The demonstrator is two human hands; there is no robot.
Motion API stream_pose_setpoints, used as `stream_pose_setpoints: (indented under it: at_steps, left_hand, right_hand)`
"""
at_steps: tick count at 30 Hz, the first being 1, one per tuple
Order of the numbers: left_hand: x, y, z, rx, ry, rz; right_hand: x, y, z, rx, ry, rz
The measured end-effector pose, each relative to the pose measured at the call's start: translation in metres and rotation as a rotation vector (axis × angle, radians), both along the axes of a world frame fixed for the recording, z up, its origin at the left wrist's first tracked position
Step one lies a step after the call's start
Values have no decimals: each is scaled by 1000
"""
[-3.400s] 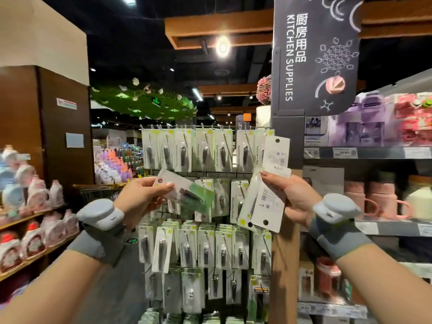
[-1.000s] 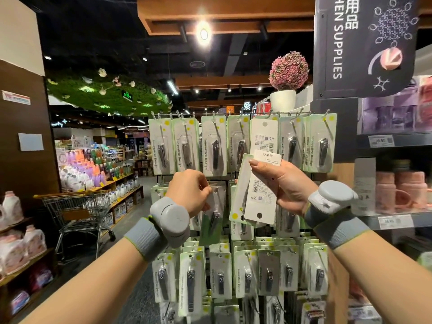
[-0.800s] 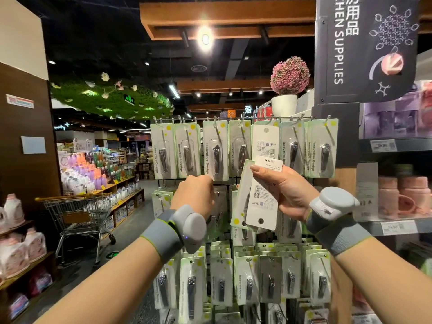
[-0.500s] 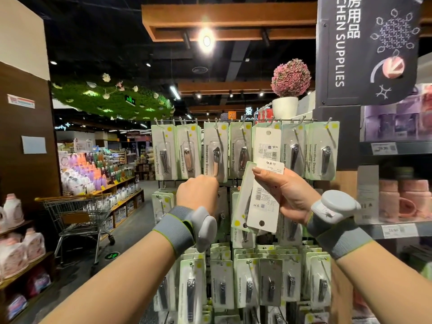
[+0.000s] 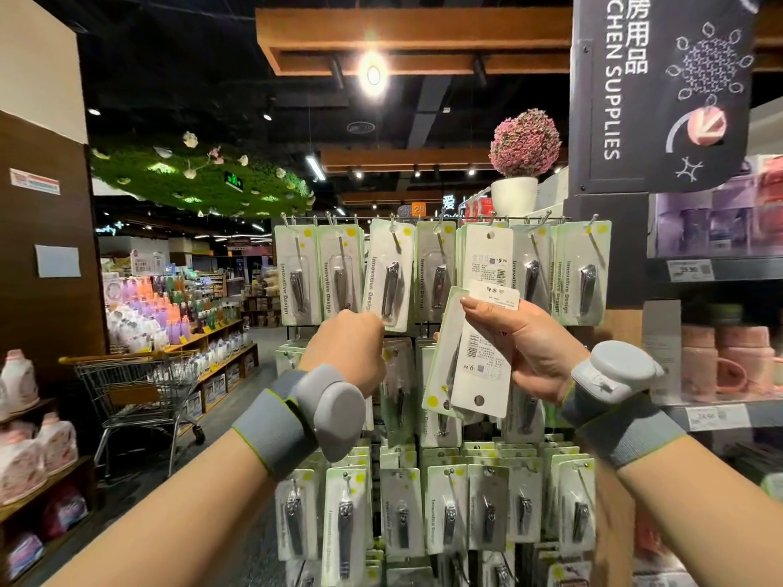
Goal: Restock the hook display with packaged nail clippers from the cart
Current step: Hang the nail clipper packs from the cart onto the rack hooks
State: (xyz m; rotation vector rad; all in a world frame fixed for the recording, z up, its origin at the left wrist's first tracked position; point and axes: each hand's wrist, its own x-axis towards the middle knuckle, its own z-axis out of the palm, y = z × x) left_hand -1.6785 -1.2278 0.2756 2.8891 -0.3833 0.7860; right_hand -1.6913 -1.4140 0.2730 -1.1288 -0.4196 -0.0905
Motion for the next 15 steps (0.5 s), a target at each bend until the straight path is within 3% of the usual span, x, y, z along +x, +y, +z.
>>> stream_pose_setpoints:
  at_steps: [5,7,11,15]
  left_hand:
    - [-15,11,18,-256,468,-231]
    - [-20,11,20,-336,554,-321]
    - [-25,1,17,-581,522,-462]
    - [-20,-10,12,-437,255,-405]
  right_hand:
    - [-2,5,1,-12,5,-13]
    - [-3,5,3,-15,3,-20]
    - [-5,13,5,-4,-12,-23]
    - [-7,21,7,26,4,-47]
